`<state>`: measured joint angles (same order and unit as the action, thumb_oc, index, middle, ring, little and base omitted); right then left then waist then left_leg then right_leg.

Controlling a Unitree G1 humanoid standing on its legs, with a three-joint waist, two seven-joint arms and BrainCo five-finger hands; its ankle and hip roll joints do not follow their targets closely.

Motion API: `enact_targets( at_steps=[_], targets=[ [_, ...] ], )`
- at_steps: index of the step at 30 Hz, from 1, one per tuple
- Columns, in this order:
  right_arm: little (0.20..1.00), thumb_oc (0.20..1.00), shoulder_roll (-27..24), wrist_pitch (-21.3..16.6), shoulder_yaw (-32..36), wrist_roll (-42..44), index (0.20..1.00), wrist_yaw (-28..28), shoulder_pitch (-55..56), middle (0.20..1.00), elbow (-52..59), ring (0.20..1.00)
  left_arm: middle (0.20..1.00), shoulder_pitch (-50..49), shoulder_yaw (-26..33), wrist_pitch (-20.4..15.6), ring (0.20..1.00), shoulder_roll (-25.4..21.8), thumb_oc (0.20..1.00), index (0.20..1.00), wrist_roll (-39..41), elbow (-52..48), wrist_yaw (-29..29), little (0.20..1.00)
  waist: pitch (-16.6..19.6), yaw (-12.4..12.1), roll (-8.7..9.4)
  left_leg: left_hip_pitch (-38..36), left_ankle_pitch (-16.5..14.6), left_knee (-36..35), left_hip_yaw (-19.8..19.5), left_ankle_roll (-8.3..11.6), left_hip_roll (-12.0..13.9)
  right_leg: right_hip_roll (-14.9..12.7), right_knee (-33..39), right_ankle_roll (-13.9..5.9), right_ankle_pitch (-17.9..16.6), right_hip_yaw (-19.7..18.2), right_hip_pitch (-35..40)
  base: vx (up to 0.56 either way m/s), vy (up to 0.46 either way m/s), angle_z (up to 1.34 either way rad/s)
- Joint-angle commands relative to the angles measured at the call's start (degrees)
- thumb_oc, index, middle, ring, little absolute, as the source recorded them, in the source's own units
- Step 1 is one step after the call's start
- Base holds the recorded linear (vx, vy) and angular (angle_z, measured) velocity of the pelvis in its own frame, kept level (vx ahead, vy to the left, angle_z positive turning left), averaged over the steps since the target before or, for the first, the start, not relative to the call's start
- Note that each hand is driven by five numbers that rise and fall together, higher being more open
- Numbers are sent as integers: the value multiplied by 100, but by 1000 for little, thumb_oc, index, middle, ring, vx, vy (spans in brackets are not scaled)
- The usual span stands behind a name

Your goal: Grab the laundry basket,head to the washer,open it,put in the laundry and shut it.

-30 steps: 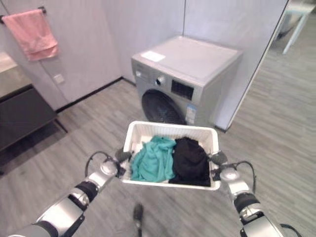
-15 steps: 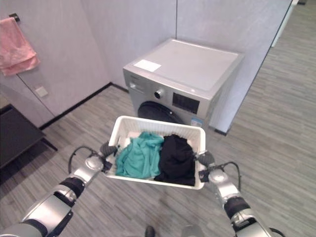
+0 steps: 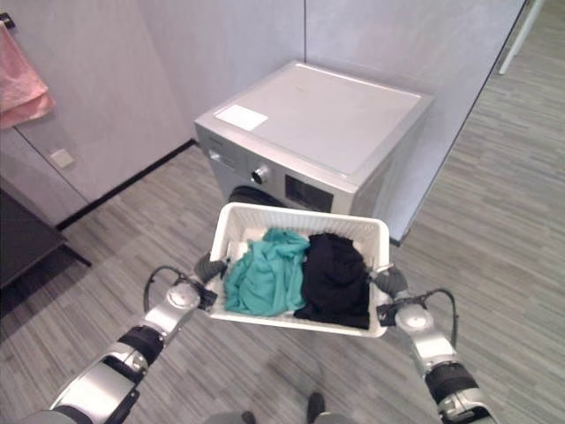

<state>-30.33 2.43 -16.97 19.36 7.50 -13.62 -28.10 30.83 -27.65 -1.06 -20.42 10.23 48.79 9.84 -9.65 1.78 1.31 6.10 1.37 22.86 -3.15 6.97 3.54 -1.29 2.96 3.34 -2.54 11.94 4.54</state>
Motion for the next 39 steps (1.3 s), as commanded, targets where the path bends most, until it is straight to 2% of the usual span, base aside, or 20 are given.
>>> enact_targets(
  at_steps=[1,2,3,4,5,6,8,10,11,12,13,15,16,22,25,28,32,37,39],
  targets=[
    [200,200,-24,-587,217,10,200,-190,-90,200,516,200,200,668,141,-558,200,-140,200,200,115,-282,269,200,356,-85,165,-48,-125,-853,11,-252,377,-146,-406,-687,760,-555,62,62,109,2],
    [200,200,-15,-588,210,6,200,-186,-101,200,502,200,200,663,153,-564,200,-179,200,200,110,-363,280,200,364,-99,146,-166,-12,-1250,-102,-257,515,-145,-421,-696,813,-621,60,43,79,-3],
    [200,200,-15,-588,210,6,200,-186,-101,200,502,200,200,663,153,-564,200,-179,200,200,110,-363,280,200,364,-100,146,-167,-12,-1250,-101,-257,515,-145,-421,-696,813,-621,61,56,192,-6],
    [200,200,-52,-590,221,-13,200,-168,-118,200,502,200,200,681,163,-610,200,-301,200,200,39,-568,352,200,419,-59,37,-207,248,-1801,-314,-180,807,-182,-478,-725,919,-724,-5,33,152,-13],
    [200,200,-53,-590,221,-13,200,-168,-118,200,502,200,200,680,164,-609,200,-301,200,200,39,-568,352,200,417,-61,38,-218,255,-1816,-310,-179,808,-181,-480,-724,920,-726,-3,89,311,-15],
    [200,200,-87,-618,391,3,200,-148,52,200,717,200,200,616,273,-634,200,-393,200,200,-70,-898,430,200,475,28,-98,-392,260,-2175,-85,-163,954,-232,-524,-780,952,-690,-29,72,236,-10],
    [200,200,-108,-637,584,2,200,-137,273,200,974,200,200,507,357,-620,200,-469,200,200,-144,-1142,465,200,510,29,-141,-423,265,-2181,-65,-122,907,-280,-529,-805,917,-688,-15,101,233,-2],
    [200,200,-271,-688,1404,-278,200,-410,1324,200,2229,200,200,-187,1064,-654,200,-1201,200,200,-775,-2841,481,200,582,17,-271,-638,140,-2479,-78,-127,616,-526,-510,-920,753,-750,-64,120,303,-12],
    [200,200,-272,-681,1403,-280,200,-410,1342,200,2243,200,200,-209,1070,-643,200,-1201,200,200,-778,-2861,477,200,588,11,-269,-665,126,-2492,-66,-127,616,-528,-511,-922,771,-756,-49,40,192,-26],
    [200,200,-323,-708,1611,-368,200,-571,1643,200,2546,200,200,-463,1315,-682,200,-1434,200,200,-990,-3294,460,200,588,6,-265,-691,110,-2549,-13,-138,567,-568,-501,-953,737,-785,-89,31,121,-19],
    [200,200,-376,-718,2017,-475,200,-782,2200,200,3014,200,200,-1027,1820,-746,200,-1767,200,200,-1190,-4021,307,200,612,-7,-247,-747,73,-2619,97,-162,521,-650,-483,-1012,687,-841,-136,34,122,-17],
    [200,200,-378,-707,2016,-476,200,-784,2225,200,3034,200,200,-1062,1833,-732,200,-1766,200,200,-1192,-4049,298,200,620,-18,-247,-784,55,-2637,117,-163,521,-652,-482,-1015,708,-854,-116,28,64,-34],
    [200,200,-386,-716,2451,-436,200,-1001,2733,200,3376,200,200,-1581,2322,-791,200,-1944,200,200,-1261,-4602,179,200,616,-5,-205,-770,41,-2634,206,-179,497,-710,-438,-1051,643,-863,-143,23,62,-19],
    [200,200,-461,-656,3433,-76,200,-1514,3663,200,4288,200,200,-3057,3696,-862,200,-2116,200,200,-1061,-5854,-74,200,620,36,-129,-812,-85,-2625,386,-216,463,-787,-243,-1137,527,-902,-135,20,30,-5],
    [200,200,-676,-635,3744,54,200,-1707,3862,200,4638,200,200,-3496,4185,-860,200,-2216,200,200,-1028,-6193,-101,200,665,38,-103,-901,-117,-2691,461,-209,495,-785,-186,-1157,530,-919,-95,39,-10,-4],
    [200,200,-984,-604,4070,1,200,-1750,3848,200,4834,200,200,-3572,4404,-825,200,-2334,200,200,-1091,-6350,-153,200,688,46,-88,-952,-133,-2695,505,-202,510,-776,-183,-1168,543,-907,-72,0,0,0],
    [200,200,-1309,-537,5035,-79,200,-1765,4014,200,5154,200,200,-3646,4774,-789,200,-2504,200,200,-908,-6562,-335,200,764,132,-93,-1042,-166,-2734,548,-200,517,-781,-142,-1197,540,-914,-7,27,-1,-1],
    [200,200,-1475,-539,5385,82,200,-1765,4003,200,5161,200,200,-3586,4887,-804,200,-2688,200,200,-739,-6602,-388,200,810,153,-108,-1077,-184,-2749,572,-200,520,-786,-136,-1215,527,-913,9,8,2,-3],
    [200,200,-1810,-522,5392,42,200,-1630,3748,200,4893,200,200,-3184,4668,-760,200,-2939,200,200,-554,-6403,-419,200,859,161,-129,-1106,-203,-2769,586,-199,514,-797,-131,-1242,516,-900,19,16,3,-15]
  ],
)
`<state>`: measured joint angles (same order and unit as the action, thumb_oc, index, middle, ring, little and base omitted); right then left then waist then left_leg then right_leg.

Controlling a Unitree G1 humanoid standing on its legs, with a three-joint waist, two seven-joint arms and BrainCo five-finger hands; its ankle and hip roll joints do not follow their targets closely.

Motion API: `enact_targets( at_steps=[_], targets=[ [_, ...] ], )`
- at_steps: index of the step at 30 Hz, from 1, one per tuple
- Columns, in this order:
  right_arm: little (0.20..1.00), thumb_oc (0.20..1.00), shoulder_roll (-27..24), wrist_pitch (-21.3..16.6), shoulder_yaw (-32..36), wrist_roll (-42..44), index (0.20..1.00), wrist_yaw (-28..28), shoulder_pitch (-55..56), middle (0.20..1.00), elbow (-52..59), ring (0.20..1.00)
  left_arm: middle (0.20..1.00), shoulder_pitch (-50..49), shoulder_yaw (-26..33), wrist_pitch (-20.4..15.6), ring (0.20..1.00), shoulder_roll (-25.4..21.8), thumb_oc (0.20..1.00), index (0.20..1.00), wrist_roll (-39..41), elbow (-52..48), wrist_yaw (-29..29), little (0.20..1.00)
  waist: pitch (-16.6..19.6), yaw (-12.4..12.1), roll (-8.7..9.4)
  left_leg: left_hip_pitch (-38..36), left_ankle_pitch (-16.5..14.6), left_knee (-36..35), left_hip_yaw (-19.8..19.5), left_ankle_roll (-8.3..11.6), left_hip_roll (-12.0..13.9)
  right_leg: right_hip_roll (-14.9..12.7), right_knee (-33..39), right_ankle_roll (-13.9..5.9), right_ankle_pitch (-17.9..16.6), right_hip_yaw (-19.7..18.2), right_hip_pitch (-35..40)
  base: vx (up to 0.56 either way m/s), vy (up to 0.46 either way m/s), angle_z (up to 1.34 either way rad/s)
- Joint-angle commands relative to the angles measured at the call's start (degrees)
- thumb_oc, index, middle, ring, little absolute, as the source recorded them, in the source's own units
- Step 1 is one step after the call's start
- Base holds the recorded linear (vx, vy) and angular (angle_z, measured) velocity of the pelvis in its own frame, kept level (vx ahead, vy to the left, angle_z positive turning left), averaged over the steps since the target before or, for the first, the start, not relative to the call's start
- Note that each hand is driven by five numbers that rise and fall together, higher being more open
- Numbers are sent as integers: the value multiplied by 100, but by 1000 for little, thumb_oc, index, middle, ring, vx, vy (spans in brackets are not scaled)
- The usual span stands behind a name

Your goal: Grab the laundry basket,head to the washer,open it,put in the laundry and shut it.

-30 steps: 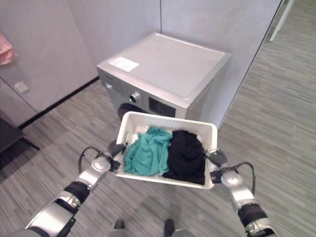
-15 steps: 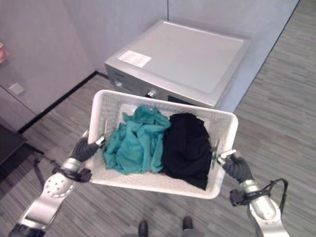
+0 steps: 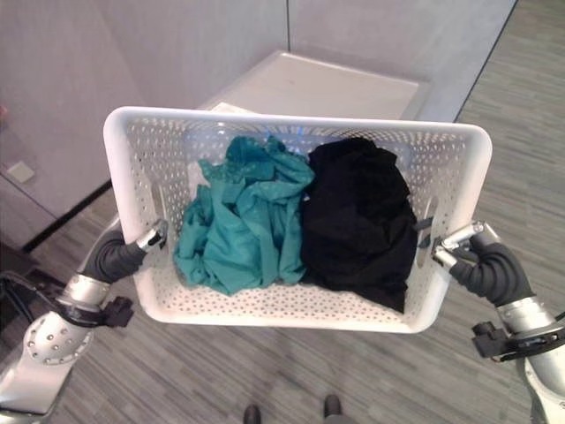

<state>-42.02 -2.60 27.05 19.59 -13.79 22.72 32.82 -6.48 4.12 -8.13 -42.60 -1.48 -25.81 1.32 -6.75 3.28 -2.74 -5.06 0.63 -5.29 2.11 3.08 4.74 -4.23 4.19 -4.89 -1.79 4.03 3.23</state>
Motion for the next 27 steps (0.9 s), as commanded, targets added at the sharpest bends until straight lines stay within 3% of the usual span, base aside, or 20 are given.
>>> enact_targets(
  at_steps=[1,6,7,8,10,11,12,14,15,17,18,19,22,27],
  targets=[
    [200,200,-794,-4,908,-20,200,553,-52,200,-1286,200,200,850,1261,-27,200,-803,200,200,680,1236,442,200,581,15,269,5,-124,43,61,193,390,-506,-254,-426,435,-106,153,12,-6,-15],
    [200,200,-1585,225,-112,-164,200,871,-1435,200,-2052,200,200,3127,-774,182,200,-1151,200,200,1545,2949,371,200,631,-1,239,-7,-80,46,18,196,389,-511,-290,-452,444,-69,174,7,-2,-1],
    [200,200,-1967,350,-553,-192,200,875,-1944,200,-2289,200,200,4137,-1599,298,200,-1193,200,200,1678,3740,377,200,629,8,206,-19,-67,62,-11,198,392,-511,-310,-457,459,-50,195,0,0,0],
    [200,200,-1961,340,-570,-193,200,880,-1983,200,-2325,200,200,4221,-1662,277,200,-1200,200,200,1687,3802,384,200,611,4,222,-20,-67,64,-14,199,393,-510,-312,-456,460,-48,197,0,0,0],
    [200,200,-2334,457,-1281,-79,200,952,-2807,200,-2720,200,200,5303,-2588,402,200,-1162,200,200,1995,4732,322,200,603,-14,186,-18,-58,106,-43,208,397,-506,-325,-463,465,-33,212,0,0,0],
    [200,200,-2327,447,-1324,-78,200,958,-2868,200,-2759,200,200,5362,-2631,383,200,-1172,200,200,2008,4781,324,200,587,-6,202,-18,-58,108,-45,208,397,-505,-325,-463,465,-31,215,-1,11,-5],
    [200,200,-2704,530,-2348,-11,200,1022,-4040,200,-3244,200,200,6684,-3657,415,200,-1051,200,200,2478,5937,309,200,545,-31,157,21,-85,213,-65,202,394,-520,-316,-483,450,-17,207,0,0,0],
    [200,200,-2716,532,-2849,33,200,1059,-4596,200,-3508,200,200,7174,-4013,432,200,-922,200,200,2533,6449,316,200,540,-36,149,40,-100,257,-67,199,390,-525,-313,-490,444,-17,203,24,25,3],
    [200,200,-2571,577,-3711,33,200,1125,-5552,200,-3957,200,200,7878,-4489,452,200,-658,200,200,2574,7351,347,200,502,-35,140,37,-196,364,-29,183,374,-545,-324,-515,462,-42,228,47,50,-1],
    [200,200,-2421,575,-4176,25,200,1157,-6106,200,-4235,200,200,8171,-4647,452,200,-508,200,200,2581,7890,316,200,477,2,127,51,-236,430,8,166,355,-573,-337,-536,440,-64,219,39,90,-9],
    [200,200,-2147,614,-4808,-275,200,1255,-6831,200,-4680,200,200,8613,-4848,486,200,-282,200,200,2531,8631,337,200,453,33,100,72,-310,521,101,129,312,-622,-354,-588,393,-134,181,30,105,-10],
    [200,200,-2132,602,-4885,-269,200,1261,-6923,200,-4726,200,200,8627,-4843,473,200,-295,200,200,2537,8659,329,200,440,44,92,72,-317,530,113,126,310,-625,-357,-591,392,-147,176,28,132,-8],
    [200,200,-1319,674,-5650,-852,200,1563,-8044,200,-6044,200,200,9021,-5080,528,200,89,200,200,1885,9681,449,200,441,122,6,19,-462,565,355,-10,136,-809,-421,-748,123,-363,12,38,226,-31],
    [200,200,-751,779,-6128,-1093,200,1680,-8823,200,-7406,200,200,9094,-5108,564,200,455,200,200,1865,10097,409,200,478,216,-76,-37,-541,496,434,-184,-135,-980,-699,-862,-396,-642,-201,38,206,-33]
  ],
)
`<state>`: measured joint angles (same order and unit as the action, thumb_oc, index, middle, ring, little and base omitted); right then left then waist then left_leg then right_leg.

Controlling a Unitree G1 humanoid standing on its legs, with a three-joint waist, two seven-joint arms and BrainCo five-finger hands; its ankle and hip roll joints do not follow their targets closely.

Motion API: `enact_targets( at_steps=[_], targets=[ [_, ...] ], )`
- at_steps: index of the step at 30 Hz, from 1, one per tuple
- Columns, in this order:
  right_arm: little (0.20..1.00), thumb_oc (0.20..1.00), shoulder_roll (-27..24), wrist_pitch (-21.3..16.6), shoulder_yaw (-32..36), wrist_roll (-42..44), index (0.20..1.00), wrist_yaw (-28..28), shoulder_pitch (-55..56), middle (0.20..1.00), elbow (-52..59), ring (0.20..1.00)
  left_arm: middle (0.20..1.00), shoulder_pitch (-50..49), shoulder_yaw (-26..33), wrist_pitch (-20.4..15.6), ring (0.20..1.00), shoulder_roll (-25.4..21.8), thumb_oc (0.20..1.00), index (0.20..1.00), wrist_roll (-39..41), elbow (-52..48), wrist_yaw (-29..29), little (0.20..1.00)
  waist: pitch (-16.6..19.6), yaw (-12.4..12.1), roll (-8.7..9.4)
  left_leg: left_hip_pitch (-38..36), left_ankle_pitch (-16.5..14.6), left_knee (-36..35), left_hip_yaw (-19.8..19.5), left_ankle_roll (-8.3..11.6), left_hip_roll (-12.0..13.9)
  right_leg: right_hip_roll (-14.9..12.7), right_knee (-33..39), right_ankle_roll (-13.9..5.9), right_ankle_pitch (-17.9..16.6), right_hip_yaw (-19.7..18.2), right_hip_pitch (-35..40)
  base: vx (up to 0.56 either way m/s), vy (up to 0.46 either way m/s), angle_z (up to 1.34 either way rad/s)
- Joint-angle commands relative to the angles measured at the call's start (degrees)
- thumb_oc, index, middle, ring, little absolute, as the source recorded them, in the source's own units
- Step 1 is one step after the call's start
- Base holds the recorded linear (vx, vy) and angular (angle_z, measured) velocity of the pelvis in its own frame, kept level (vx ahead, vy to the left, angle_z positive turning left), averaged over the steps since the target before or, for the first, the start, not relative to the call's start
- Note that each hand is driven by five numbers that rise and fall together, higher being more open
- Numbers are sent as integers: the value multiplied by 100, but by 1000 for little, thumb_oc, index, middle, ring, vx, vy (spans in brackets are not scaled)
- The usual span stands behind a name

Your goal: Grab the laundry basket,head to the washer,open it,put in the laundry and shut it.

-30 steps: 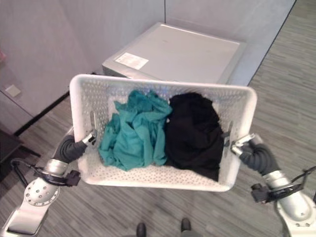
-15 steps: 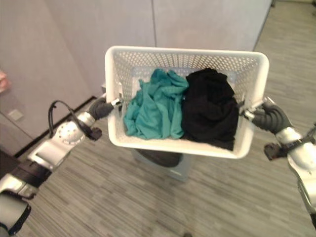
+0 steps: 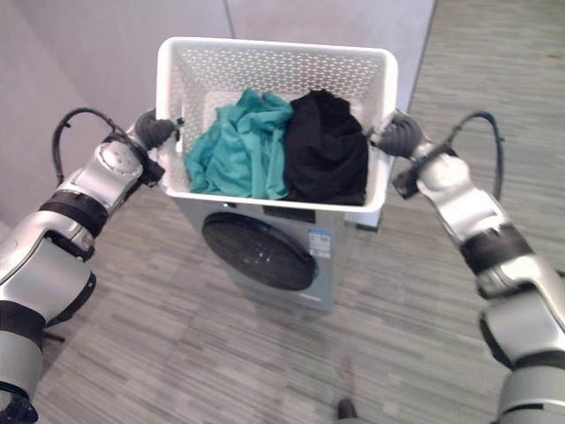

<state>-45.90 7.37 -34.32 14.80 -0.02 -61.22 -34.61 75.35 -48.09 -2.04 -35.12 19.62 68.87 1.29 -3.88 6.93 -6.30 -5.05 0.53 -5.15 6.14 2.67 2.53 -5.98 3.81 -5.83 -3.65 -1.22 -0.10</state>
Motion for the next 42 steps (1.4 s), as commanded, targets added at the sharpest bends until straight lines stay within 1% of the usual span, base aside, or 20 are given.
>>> enact_targets(
  at_steps=[1,2,4,6,8,10,12,13,14,17,18,19,21,23,24,25,26,29,31,42],
  targets=[
    [200,200,-333,-175,-58,-600,200,277,-549,200,-874,200,200,909,136,-32,200,-200,200,200,-258,674,416,200,180,-102,259,-44,-538,476,2,-180,41,-768,-837,-743,-248,-239,63,40,310,8],
    [200,200,-301,-126,-339,-560,200,210,-894,200,-1550,200,200,873,137,35,200,85,200,200,-330,688,395,200,129,-37,197,-66,-555,486,-140,-291,-57,-530,-1407,-635,-111,-482,-121,32,225,9],
    [200,200,-210,-149,-516,-588,200,216,-1166,200,-1905,200,200,859,148,56,200,178,200,200,-351,703,369,200,66,-19,148,-95,-562,507,-179,-350,-83,-382,-1785,-570,-53,-463,-300,32,192,5],
    [200,200,42,-141,-879,-545,200,99,-1601,200,-2583,200,200,925,83,109,200,233,200,200,-385,786,332,200,-29,-13,73,-167,-619,527,-200,-405,-121,-252,-2201,-496,140,-81,-593,81,163,-5],
    [200,200,459,-76,-1155,-415,200,-89,-1984,200,-3536,200,200,1000,19,178,200,320,200,200,-419,986,212,200,8,-24,60,-453,-641,313,-188,-378,-192,-24,-1654,-340,311,567,-914,265,66,-35],
    [200,200,565,-70,-1221,-411,200,-143,-2048,200,-3757,200,200,1039,27,190,200,317,200,200,-429,1024,202,200,7,-24,80,-540,-674,267,-189,-363,-224,-4,-1337,-343,180,777,-1031,206,-14,-25],
    [200,200,693,-44,-1314,-412,200,-248,-2158,200,-4044,200,200,1091,28,203,200,277,200,200,-455,1088,149,200,12,11,109,-748,-796,211,-188,-332,-261,36,-566,-395,-100,1171,-1200,308,-49,5],
    [200,200,624,-22,-1393,-324,200,-342,-2258,200,-4135,200,200,1145,62,177,200,193,200,200,-440,1139,103,200,-6,139,136,-888,-902,321,-252,-293,-236,160,-329,-440,-214,852,-1356,304,-45,10],
    [200,200,625,-23,-1392,-323,200,-342,-2260,200,-4136,200,200,1147,61,176,200,191,200,200,-440,1139,103,200,1,139,148,-873,-892,322,-252,-294,-249,149,-326,-440,-222,847,-1369,336,-45,14],
    [200,200,280,8,-1635,-245,200,-473,-2396,200,-4040,200,200,1112,97,129,200,362,200,200,-439,1127,169,200,49,346,230,-920,-993,813,-382,-174,-261,306,-476,-298,-259,217,-1152,309,-82,64],
    [200,200,244,-40,-1664,-140,200,-407,-2440,200,-3978,200,200,1011,158,91,200,413,200,200,-244,1091,185,200,58,431,211,-586,-323,2028,-332,209,-44,412,-655,-104,-128,354,-957,296,-140,123],
    [200,200,244,-40,-1660,-140,200,-407,-2438,200,-3977,200,200,1012,154,92,200,412,200,200,-243,1091,185,200,74,437,225,-562,-310,2028,-340,208,-59,396,-652,-106,-136,356,-975,275,-186,105],
    [200,200,371,-70,-1699,-37,200,-347,-2470,200,-3883,200,200,1049,187,143,200,380,200,200,-188,1090,221,200,-65,300,481,375,556,3965,-390,383,36,450,-637,221,66,335,-515,180,-204,35],
    [200,200,417,-85,-1712,4,200,-350,-2478,200,-3855,200,200,1062,198,155,200,345,200,200,-149,1098,214,200,-85,249,529,561,585,4196,-405,350,101,490,-602,278,116,305,-415,143,-103,-26],
    [200,200,469,-73,-1735,65,200,-331,-2497,200,-3854,200,200,1094,195,159,200,337,200,200,-85,1114,213,200,-86,192,604,673,541,4085,-339,284,261,478,-577,289,183,249,-327,255,18,-64],
    [200,200,610,-88,-1682,152,200,-283,-2433,200,-3838,200,200,1169,141,166,200,347,200,200,-55,1176,223,200,-126,16,731,864,271,3386,-391,124,486,416,-576,230,302,124,-126,253,17,-46],
    [200,200,610,-88,-1678,151,200,-283,-2432,200,-3837,200,200,1171,137,166,200,348,200,200,-55,1177,223,200,-116,16,746,866,291,3362,-385,121,472,402,-574,228,297,120,-138,223,64,-30],
    [200,200,825,-130,-1652,127,200,-313,-2210,200,-3663,200,200,1236,22,146,200,258,200,200,-76,1209,237,200,-107,-172,676,744,394,1627,-788,186,722,466,-666,127,543,-73,39,210,126,-42],
    [200,200,1091,-64,-1518,80,200,-463,-1520,200,-3451,200,200,1193,14,132,200,211,200,200,-37,1180,267,200,15,-247,570,408,324,986,-787,221,791,442,-743,48,629,-62,123,303,194,-75],
    [200,200,1501,70,-1569,-73,200,-770,-1223,200,-3738,200,200,1039,-175,204,200,274,200,200,-563,1556,333,200,285,-361,503,-219,158,176,-552,215,618,177,-418,-114,549,-103,357,129,119,-26]
  ],
)
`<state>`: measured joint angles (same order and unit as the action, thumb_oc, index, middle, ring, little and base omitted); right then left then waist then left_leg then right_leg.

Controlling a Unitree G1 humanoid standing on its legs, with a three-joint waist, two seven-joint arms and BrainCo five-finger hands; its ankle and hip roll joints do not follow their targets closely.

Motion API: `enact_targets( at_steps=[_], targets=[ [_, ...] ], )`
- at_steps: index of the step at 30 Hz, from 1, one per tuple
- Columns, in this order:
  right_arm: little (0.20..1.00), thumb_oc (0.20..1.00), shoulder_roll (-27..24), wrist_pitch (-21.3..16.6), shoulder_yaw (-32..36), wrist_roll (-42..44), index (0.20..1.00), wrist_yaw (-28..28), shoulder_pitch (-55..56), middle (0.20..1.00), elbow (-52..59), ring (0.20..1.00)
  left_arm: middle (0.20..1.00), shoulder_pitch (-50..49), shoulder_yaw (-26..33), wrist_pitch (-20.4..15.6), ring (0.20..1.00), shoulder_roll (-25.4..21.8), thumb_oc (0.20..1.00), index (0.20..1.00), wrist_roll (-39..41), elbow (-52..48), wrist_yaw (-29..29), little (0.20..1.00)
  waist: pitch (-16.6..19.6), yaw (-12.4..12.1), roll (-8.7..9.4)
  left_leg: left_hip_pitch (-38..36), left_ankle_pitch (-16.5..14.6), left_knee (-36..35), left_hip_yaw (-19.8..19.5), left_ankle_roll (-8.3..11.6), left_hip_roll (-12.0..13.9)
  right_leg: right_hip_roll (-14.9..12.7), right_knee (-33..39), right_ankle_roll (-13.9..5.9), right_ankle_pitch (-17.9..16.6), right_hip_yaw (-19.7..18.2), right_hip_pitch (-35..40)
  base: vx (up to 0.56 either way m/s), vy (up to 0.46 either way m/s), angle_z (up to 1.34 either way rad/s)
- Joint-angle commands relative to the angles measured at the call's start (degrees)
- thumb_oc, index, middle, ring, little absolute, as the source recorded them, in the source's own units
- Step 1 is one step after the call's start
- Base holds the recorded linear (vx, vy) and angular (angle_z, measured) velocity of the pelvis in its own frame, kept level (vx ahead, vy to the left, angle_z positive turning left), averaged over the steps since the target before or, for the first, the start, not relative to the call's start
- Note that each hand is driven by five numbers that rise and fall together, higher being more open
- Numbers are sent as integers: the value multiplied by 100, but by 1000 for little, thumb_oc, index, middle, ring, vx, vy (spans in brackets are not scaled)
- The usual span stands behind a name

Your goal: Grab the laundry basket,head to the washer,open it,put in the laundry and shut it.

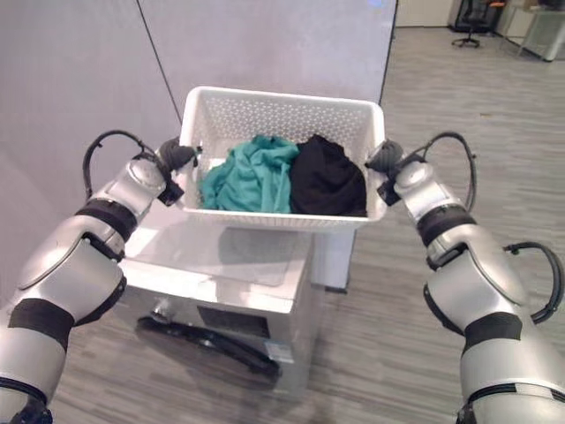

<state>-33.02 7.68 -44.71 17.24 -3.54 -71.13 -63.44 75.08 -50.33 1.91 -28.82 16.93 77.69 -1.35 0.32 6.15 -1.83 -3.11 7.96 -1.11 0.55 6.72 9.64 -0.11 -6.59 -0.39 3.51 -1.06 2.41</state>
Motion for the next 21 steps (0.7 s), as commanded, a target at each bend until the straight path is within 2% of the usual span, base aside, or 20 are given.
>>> enact_targets(
  at_steps=[1,8,9,13,14,15,16,17,21],
  targets=[
    [200,200,243,42,-478,-310,200,-408,-324,200,-1063,200,200,1122,29,-177,200,-348,200,200,-354,744,608,200,-111,-282,45,-442,-598,-325,18,-196,-115,-433,658,-689,-195,-102,92,68,79,8],
    [200,200,389,217,-478,-293,200,-599,-612,200,-1488,200,200,1486,-251,-27,200,-337,200,200,-765,1011,712,200,-24,-354,45,-477,-666,-389,29,-237,-168,-499,771,-766,-259,-49,73,38,45,7],
    [200,200,527,256,-536,-273,200,-678,-827,200,-1555,200,200,1516,-490,89,200,-428,200,200,-1215,1209,690,200,4,-402,59,-502,-708,-389,55,-253,-182,-529,829,-797,-298,-49,85,0,0,0],
    [200,200,564,320,-592,-219,200,-762,-942,200,-1609,200,200,1545,-638,161,200,-478,200,200,-1421,1210,604,200,45,-422,65,-525,-742,-389,57,-267,-182,-548,836,-809,-285,-17,107,22,22,-4],
    [241,241,531,340,-612,-199,241,-809,-970,241,-1618,241,200,1542,-706,171,200,-488,200,200,-1501,1194,570,200,49,-421,71,-524,-750,-389,50,-272,-183,-547,828,-810,-277,-9,110,12,26,12],
    [413,413,474,388,-653,-172,413,-874,-1027,413,-1646,413,451,1521,-793,202,451,-506,451,451,-1580,1188,493,451,51,-420,76,-526,-754,-389,43,-271,-183,-555,819,-815,-275,11,115,4,21,14],
    [561,561,427,407,-689,-149,561,-902,-1054,561,-1664,561,533,1470,-809,214,533,-503,533,533,-1624,1180,458,533,53,-421,83,-532,-770,-389,36,-274,-185,-562,816,-818,-268,32,127,4,20,13],
    [1000,1000,397,437,-732,-150,1000,-950,-1076,1000,-1710,1000,1000,1449,-807,217,1000,-473,1000,1000,-1619,1132,432,1000,55,-429,86,-542,-784,-389,27,-277,-185,-568,814,-816,-261,51,142,8,11,11],
    [1000,1000,262,476,-760,76,1000,-964,-1159,1000,-1793,1000,1000,1498,-807,250,1000,-404,1000,1000,-1616,1088,561,1000,53,-468,97,-577,-829,-389,-14,-284,-189,-586,798,-825,-241,124,176,-9,0,20]
  ],
)
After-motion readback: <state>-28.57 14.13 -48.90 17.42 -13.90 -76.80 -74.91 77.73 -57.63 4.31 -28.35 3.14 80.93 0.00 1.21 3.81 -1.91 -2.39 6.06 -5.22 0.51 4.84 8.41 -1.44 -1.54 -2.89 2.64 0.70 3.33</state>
